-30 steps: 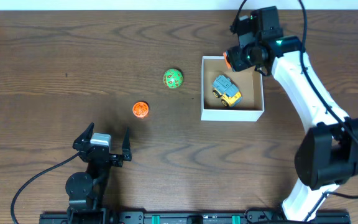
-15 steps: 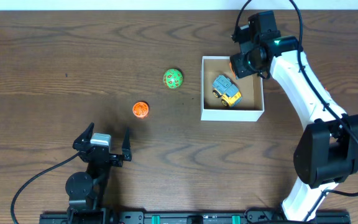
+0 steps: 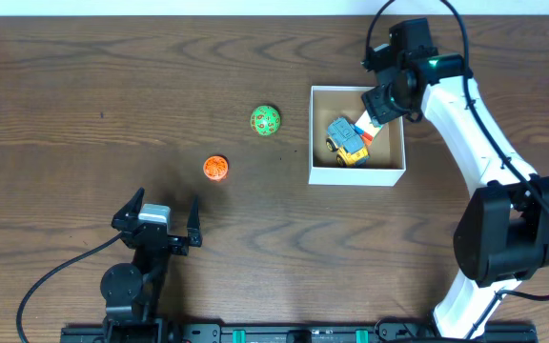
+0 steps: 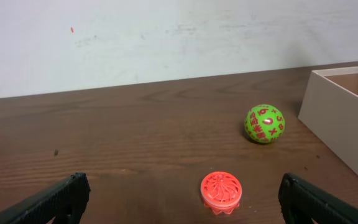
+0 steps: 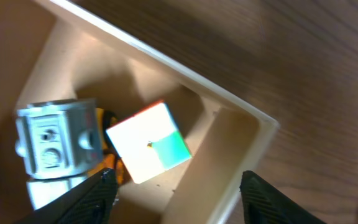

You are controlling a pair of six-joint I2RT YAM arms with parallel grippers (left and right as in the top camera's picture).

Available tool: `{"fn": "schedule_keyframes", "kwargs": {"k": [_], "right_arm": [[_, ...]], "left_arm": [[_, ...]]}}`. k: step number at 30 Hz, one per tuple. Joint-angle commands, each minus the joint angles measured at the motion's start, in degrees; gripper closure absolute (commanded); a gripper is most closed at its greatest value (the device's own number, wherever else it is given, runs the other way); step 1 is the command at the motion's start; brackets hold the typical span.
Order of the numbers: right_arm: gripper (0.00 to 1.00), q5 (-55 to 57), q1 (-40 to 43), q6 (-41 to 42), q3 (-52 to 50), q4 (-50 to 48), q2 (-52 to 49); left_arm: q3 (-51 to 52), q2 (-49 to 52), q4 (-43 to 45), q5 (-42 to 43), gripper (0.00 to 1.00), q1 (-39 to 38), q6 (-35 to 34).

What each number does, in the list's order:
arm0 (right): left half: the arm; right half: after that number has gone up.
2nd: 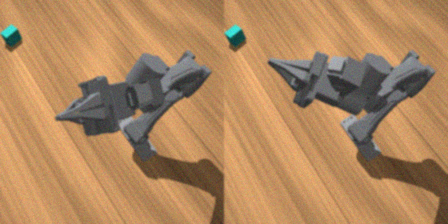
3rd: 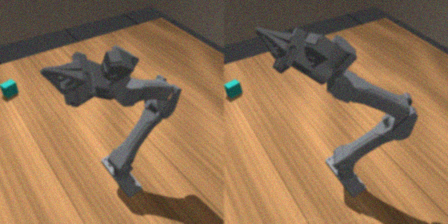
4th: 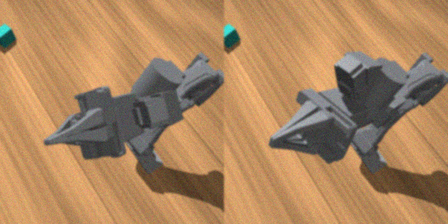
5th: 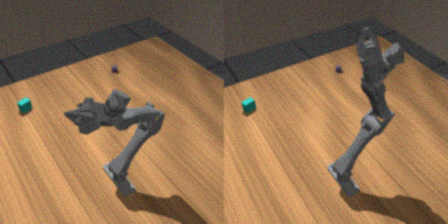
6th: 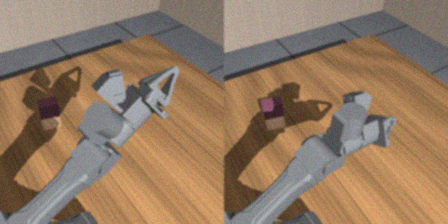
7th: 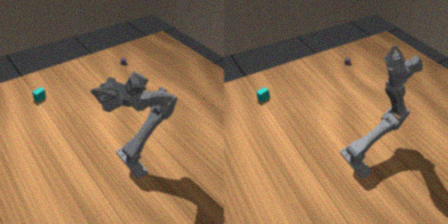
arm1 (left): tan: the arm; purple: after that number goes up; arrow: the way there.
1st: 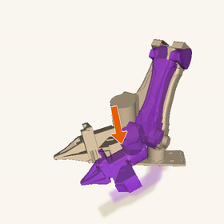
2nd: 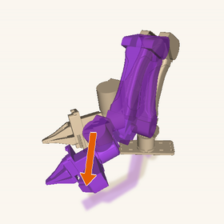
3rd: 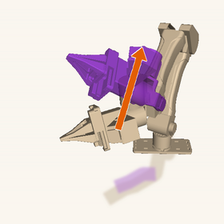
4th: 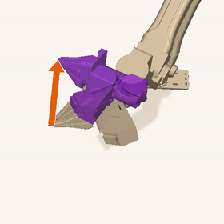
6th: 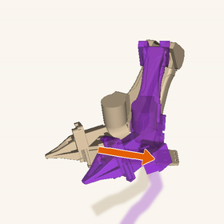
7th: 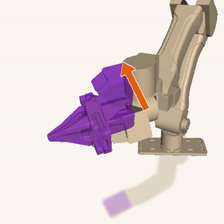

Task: Pack container
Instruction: 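Carry the cube with the right gripper and release it in the box, then move the right gripper to the white-pink duck and grasp it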

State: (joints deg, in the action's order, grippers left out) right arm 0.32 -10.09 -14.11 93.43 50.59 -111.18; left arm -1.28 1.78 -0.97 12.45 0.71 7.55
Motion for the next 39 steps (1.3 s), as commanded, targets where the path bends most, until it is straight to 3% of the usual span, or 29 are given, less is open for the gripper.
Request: {"fn": "schedule_keyframes", "kwargs": {"k": [1, 6, 7, 8, 9, 16, 24, 30, 32, 39], "right_arm": [[0.32, 0.1, 0.5, 1.2, 2.3, 0.5, 0.3], [0.25, -2.7, 0.0, 1.6, 11.2, 6.4, 0.8], [0.19, -2.0, 0.0, 2.1, 14.0, 8.6, 0.9], [0.05, -1.0, 0.0, 2.8, 16.6, 10.7, 1.0], [0.01, 1.5, 0.3, 3.9, 20.1, 13.9, 1.0], [0.01, 20.3, 4.7, 10.7, 29.0, 32.4, 1.1], [0.01, 18.8, 18.4, 16.9, 27.0, 44.4, 1.1], [0.01, 11.9, 28.0, 15.8, 20.6, 36.4, 1.1], [0.01, 6.0, 30.2, 11.5, 16.5, 32.0, 1.1], [0.01, -1.9, 32.0, 3.8, 3.0, 17.4, 1.0]], "left_arm": [[1.0, 0.0, -1.8, 0.4, 0.02, 0.3, 0.3], [1.0, 0.0, -1.8, 0.4, 0.02, 0.3, 0.3], [1.0, 0.0, -1.8, 0.4, 0.02, 0.3, 0.3], [1.0, 0.0, -1.8, 0.4, 0.02, 0.3, 0.3], [1.0, 0.0, -1.8, 0.4, 0.02, 0.3, 0.3], [1.0, 0.0, -1.8, 0.4, 0.02, 0.3, 0.3], [1.0, 0.0, -1.8, 0.4, 0.02, 0.3, 0.3], [1.0, 0.0, -1.8, 0.4, 0.02, 0.3, 0.3], [1.0, 0.0, -1.8, 0.4, 0.02, 0.3, 0.3], [1.0, 0.0, -1.8, 0.4, 0.02, 0.3, 0.3]]}}
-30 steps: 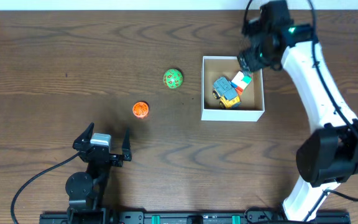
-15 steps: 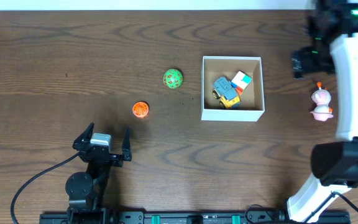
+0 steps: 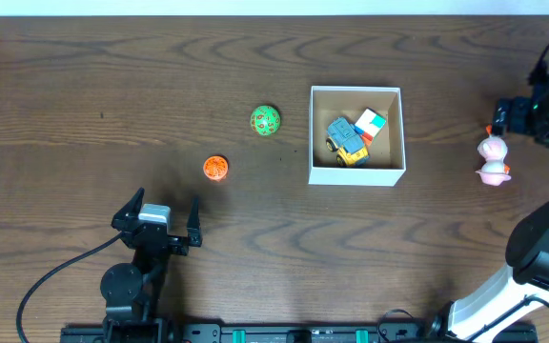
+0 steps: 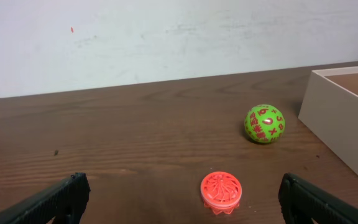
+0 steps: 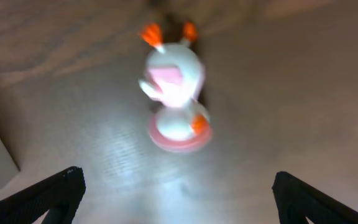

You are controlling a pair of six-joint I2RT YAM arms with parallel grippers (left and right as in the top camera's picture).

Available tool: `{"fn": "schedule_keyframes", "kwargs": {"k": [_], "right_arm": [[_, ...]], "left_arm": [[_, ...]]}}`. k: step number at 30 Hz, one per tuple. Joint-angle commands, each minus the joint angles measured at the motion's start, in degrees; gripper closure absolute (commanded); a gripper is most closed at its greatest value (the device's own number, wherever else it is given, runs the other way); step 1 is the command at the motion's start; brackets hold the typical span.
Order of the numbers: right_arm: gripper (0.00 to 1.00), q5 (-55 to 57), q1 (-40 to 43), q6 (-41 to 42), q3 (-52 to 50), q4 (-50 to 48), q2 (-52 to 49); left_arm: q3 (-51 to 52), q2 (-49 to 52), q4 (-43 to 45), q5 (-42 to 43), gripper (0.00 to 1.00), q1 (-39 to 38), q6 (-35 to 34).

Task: Pack container
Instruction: 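Move the right gripper to the white-pink duck and grasp it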

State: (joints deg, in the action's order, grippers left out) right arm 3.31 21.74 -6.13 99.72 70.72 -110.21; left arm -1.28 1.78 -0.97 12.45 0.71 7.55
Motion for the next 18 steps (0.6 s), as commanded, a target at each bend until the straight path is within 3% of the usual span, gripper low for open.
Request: {"fn": "schedule_keyframes", "kwargs": {"k": [1, 9, 18], "right_arm": [[0.01, -4.9, 0.1, -4.9, -4.6, -4.3, 0.1], [0.01, -3.1, 1.1, -10.9, -12.9, -17.3, -0.8], [0.01, -3.3, 3.3, -14.2, -13.3, -18.3, -5.0]], "left_arm": [[1.0, 0.0, -1.8, 0.4, 0.02, 0.3, 0.3], [1.0, 0.0, -1.8, 0.4, 0.02, 0.3, 0.3], [1.0, 0.0, -1.8, 0.4, 0.02, 0.3, 0.3]]}}
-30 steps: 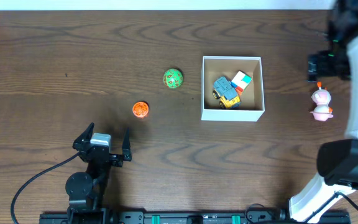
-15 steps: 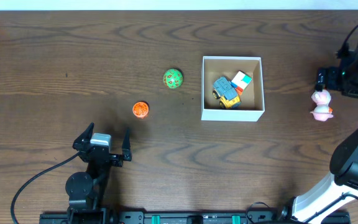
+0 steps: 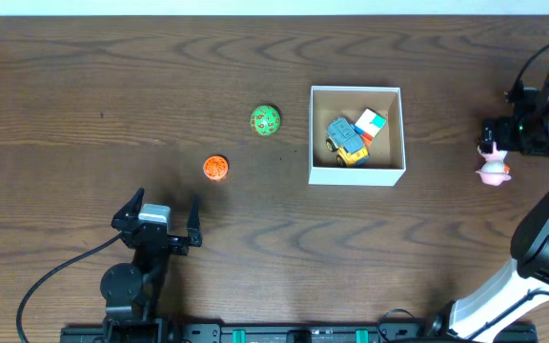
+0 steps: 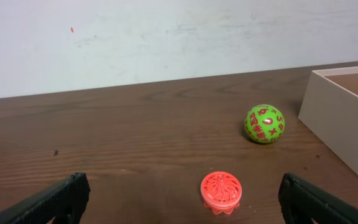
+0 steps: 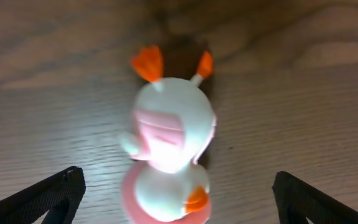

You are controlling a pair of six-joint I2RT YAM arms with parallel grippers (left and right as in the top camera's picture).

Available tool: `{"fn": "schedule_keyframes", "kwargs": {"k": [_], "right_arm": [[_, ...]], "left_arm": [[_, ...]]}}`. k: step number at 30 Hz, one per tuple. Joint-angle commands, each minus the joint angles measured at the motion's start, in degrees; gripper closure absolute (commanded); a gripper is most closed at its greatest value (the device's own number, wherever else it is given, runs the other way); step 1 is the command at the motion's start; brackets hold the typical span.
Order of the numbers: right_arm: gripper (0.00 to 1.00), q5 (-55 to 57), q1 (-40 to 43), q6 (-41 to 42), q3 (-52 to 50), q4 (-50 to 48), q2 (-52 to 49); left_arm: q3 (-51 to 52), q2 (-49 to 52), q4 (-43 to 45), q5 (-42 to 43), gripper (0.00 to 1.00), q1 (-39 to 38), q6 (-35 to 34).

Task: Pack container
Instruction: 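Move the right gripper to the white-pink duck and grasp it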

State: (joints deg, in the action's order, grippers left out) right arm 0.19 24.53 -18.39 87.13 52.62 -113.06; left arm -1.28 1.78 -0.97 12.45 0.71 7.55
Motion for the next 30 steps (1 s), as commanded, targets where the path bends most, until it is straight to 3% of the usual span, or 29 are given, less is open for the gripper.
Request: {"fn": "schedule_keyframes", "kwargs": {"k": [1, 10, 16, 18, 25, 30], "right_arm": [[0.01, -0.4, 0.5, -2.0, -0.8, -0.2, -2.7], [0.01, -0.9, 0.3, -1.8, -0.8, -0.1, -7.7], [0.15, -0.9, 0.3, -1.8, -0.8, -0.7, -8.0], [0.23, -0.9, 0.3, -1.8, -0.8, -1.0, -8.0], [0.74, -0.9, -0.2, 1.2, 0.4, -1.2, -8.0], [0.83, -0.9, -1.4, 2.0, 3.0, 1.0, -7.9]], "left_arm": [[1.0, 0.0, -1.8, 0.4, 0.02, 0.3, 0.3], [1.0, 0.0, -1.8, 0.4, 0.02, 0.3, 0.3], [1.0, 0.0, -1.8, 0.4, 0.02, 0.3, 0.3], [1.0, 0.0, -1.8, 0.4, 0.02, 0.3, 0.3], [1.0, 0.0, -1.8, 0.4, 0.02, 0.3, 0.3], [1.0, 0.0, -1.8, 0.4, 0.02, 0.3, 0.3]]}}
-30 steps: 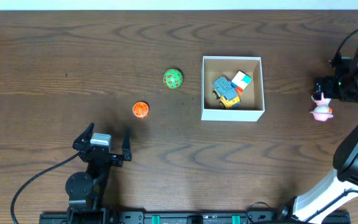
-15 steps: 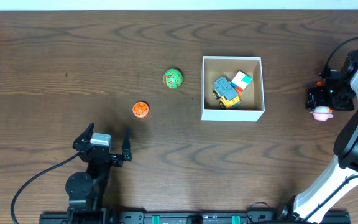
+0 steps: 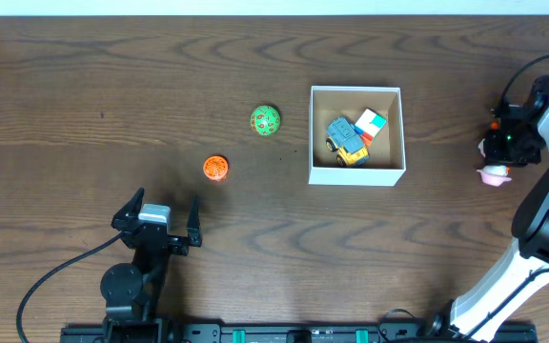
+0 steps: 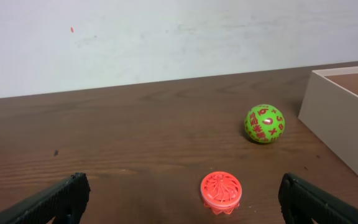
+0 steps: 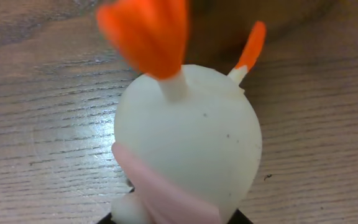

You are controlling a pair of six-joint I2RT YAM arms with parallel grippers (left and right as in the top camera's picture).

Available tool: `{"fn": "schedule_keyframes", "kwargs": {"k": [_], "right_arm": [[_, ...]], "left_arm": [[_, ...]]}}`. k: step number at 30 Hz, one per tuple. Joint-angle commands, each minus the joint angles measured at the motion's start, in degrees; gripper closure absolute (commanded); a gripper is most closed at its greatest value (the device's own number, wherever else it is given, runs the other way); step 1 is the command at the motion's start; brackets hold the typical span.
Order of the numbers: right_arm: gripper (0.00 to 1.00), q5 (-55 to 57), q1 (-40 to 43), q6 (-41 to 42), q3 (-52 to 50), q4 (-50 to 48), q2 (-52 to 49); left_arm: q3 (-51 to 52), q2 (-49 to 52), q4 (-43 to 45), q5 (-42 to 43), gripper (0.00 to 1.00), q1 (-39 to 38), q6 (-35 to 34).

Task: Pack container
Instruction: 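Move the right gripper to the white-pink duck and grasp it, then carry the duck with the right gripper and drop it into the box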

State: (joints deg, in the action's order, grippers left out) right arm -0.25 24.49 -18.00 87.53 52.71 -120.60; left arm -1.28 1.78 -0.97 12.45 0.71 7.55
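A white open box (image 3: 356, 174) holds a blue-and-yellow toy truck (image 3: 346, 138) and a colour cube (image 3: 371, 122). A white-and-pink toy figure (image 5: 188, 143) with orange ears stands on the table right of the box; its pink base (image 3: 494, 173) shows in the overhead view. My right gripper (image 3: 499, 145) is down over it, fingers against both its sides, shut on it (image 5: 176, 218). A green ball (image 3: 265, 120) and an orange disc (image 3: 215, 168) lie left of the box. My left gripper (image 3: 163, 206) stands open near the front, apart from both.
The left wrist view shows the orange disc (image 4: 221, 191) just ahead between the open fingers, the green ball (image 4: 265, 123) further back and the box wall (image 4: 340, 118) at the right. A white wall runs behind the table's far edge.
My right gripper has come down close onto the toy figure and its fingers, then wide apart, now press on the figure's sides. The left arm, ball and disc have not moved.
First my right gripper was open over the box, with the colour cube and truck inside. Then it was out at the right, open above the toy figure. It was lower over the figure after that, and now it is shut on it.
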Motion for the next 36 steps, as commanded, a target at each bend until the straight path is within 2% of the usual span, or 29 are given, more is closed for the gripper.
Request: {"fn": "schedule_keyframes", "kwargs": {"k": [1, 5, 12, 17, 25, 30, 36], "right_arm": [[0.83, -0.5, -1.7, 2.0, 3.7, 1.9, -0.3], [0.82, -0.6, -4.1, 3.0, 10.8, 7.7, 0.2], [0.82, -2.2, -12.2, 3.2, 30.0, 19.3, 0.4], [0.82, -2.2, -20.6, 2.9, 38.2, 20.0, 0.4], [0.76, -0.4, -30.8, -5.9, 37.9, 18.3, -0.5], [0.76, -0.3, -33.1, -8.9, 36.6, 17.9, -1.3], [0.75, -5.7, -33.5, -10.8, 32.2, 16.4, -1.3]], "left_arm": [[1.0, 0.0, -1.8, 0.4, 0.02, 0.3, 0.3], [1.0, 0.0, -1.8, 0.4, 0.02, 0.3, 0.3], [1.0, 0.0, -1.8, 0.4, 0.02, 0.3, 0.3], [1.0, 0.0, -1.8, 0.4, 0.02, 0.3, 0.3], [1.0, 0.0, -1.8, 0.4, 0.02, 0.3, 0.3], [1.0, 0.0, -1.8, 0.4, 0.02, 0.3, 0.3], [1.0, 0.0, -1.8, 0.4, 0.02, 0.3, 0.3]]}}
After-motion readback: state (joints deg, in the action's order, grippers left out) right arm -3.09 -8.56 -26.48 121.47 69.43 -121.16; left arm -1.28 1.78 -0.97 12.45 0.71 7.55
